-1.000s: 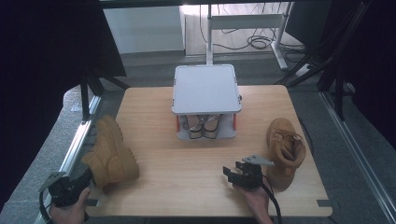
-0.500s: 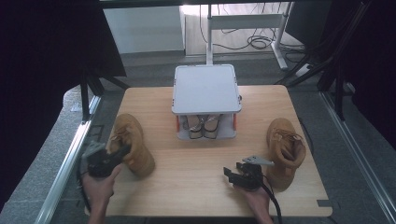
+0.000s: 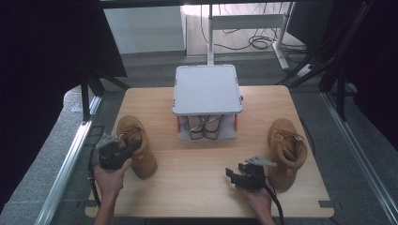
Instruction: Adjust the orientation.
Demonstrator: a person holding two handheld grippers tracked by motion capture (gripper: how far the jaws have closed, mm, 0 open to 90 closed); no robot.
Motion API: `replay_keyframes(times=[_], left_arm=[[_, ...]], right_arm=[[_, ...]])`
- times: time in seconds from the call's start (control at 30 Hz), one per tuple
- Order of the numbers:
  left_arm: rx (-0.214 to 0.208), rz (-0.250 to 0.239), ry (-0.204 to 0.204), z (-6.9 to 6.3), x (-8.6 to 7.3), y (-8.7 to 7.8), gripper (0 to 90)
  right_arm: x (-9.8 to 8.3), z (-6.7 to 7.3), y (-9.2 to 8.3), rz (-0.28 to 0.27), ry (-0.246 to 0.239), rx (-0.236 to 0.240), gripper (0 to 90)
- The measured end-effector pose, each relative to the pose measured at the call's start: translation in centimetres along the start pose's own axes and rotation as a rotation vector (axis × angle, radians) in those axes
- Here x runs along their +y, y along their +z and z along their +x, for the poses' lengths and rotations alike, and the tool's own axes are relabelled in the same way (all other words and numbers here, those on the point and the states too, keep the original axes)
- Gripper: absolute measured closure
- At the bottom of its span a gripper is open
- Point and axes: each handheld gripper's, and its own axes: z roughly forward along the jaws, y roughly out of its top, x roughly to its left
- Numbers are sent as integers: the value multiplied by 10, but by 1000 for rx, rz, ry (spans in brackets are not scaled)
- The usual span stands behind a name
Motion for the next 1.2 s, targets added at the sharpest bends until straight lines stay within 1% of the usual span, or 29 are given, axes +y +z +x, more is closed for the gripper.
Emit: replay_keyframes(times=[0.1, 0.17, 0.23, 0.37, 0.47, 0.63, 0.73, 0.8, 0.9, 1.0, 1.07, 1.17, 1.2], left_arm=[[-16, -24, 7, -6, 1, -5, 897], [-26, -29, 15, -10, 1, -8, 896], [-62, -35, 4, -14, 0, -10, 895], [-79, -42, 26, -26, -4, -13, 896], [-70, -42, 48, -36, -10, -12, 896], [-61, 0, 64, -44, -26, -2, 896], [-55, 14, 57, -46, -36, 5, 897], [-39, 23, 66, -48, -41, 8, 897], [-26, 43, 85, -51, -48, 14, 897], [-15, 54, 86, -51, -53, 19, 896], [2, 57, 92, -51, -54, 22, 897], [15, 62, 89, -50, -58, 29, 897], [30, 59, 94, -50, -59, 30, 897]], right_arm=[[0, 0, 0, 3, 2, -2, 363], [0, 0, 0, 2, 5, -1, 363], [0, 0, 0, 1, 4, -1, 363], [0, 0, -1, -4, 9, -2, 363], [0, 0, -1, -3, 8, -3, 363], [-1, 0, -1, -1, 3, -1, 363], [-1, 0, -1, -3, 7, 2, 363], [-1, 1, -1, -1, 4, 3, 363], [-1, 2, -1, 0, 8, 6, 363], [-1, 2, -1, 0, 9, 6, 362], [-1, 2, -1, 0, 8, 6, 361], [-1, 2, -1, 1, 8, 7, 361], [-1, 2, -1, -1, 5, 7, 362]])
